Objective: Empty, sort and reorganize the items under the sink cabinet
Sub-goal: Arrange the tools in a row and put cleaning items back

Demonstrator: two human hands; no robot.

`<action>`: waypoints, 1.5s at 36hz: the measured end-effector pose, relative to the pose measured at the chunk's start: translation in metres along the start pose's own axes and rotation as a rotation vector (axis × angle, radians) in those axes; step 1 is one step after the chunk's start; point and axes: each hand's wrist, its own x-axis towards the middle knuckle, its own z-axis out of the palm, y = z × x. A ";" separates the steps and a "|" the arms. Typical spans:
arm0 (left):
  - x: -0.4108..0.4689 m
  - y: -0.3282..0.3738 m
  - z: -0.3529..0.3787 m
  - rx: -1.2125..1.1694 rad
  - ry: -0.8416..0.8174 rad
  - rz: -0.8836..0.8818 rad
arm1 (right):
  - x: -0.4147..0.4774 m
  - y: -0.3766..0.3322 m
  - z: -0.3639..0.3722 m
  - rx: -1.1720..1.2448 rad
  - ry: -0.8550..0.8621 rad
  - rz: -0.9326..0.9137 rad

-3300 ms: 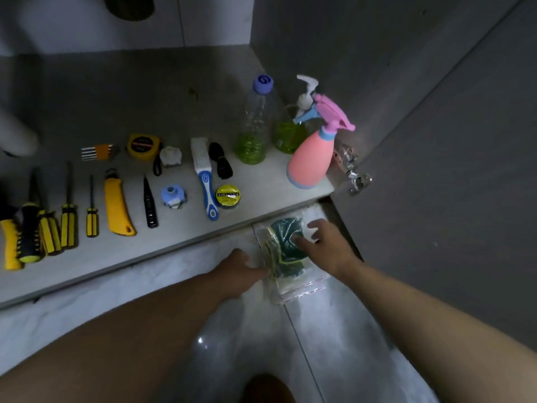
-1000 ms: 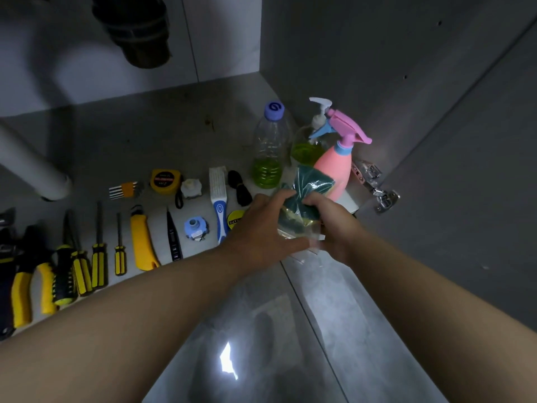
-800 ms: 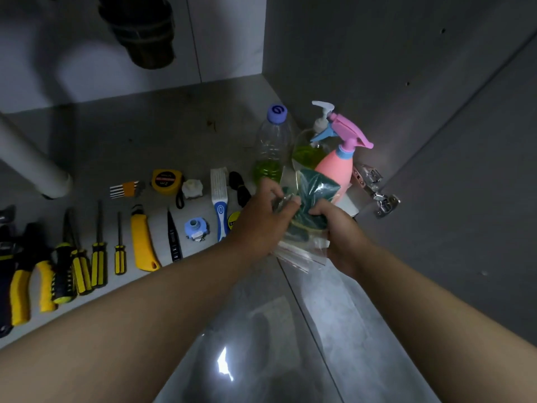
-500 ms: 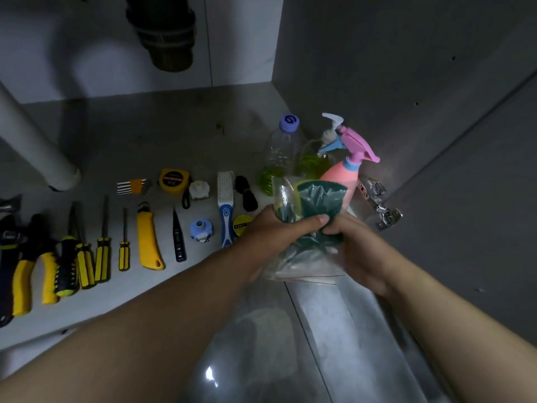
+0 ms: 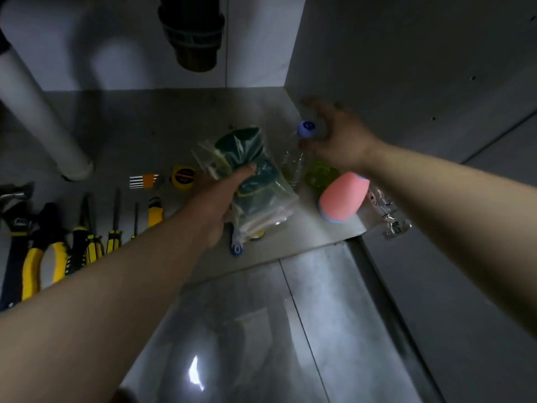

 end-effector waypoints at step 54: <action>0.058 0.013 0.079 0.624 0.055 0.257 | -0.085 0.026 0.037 0.208 0.389 0.057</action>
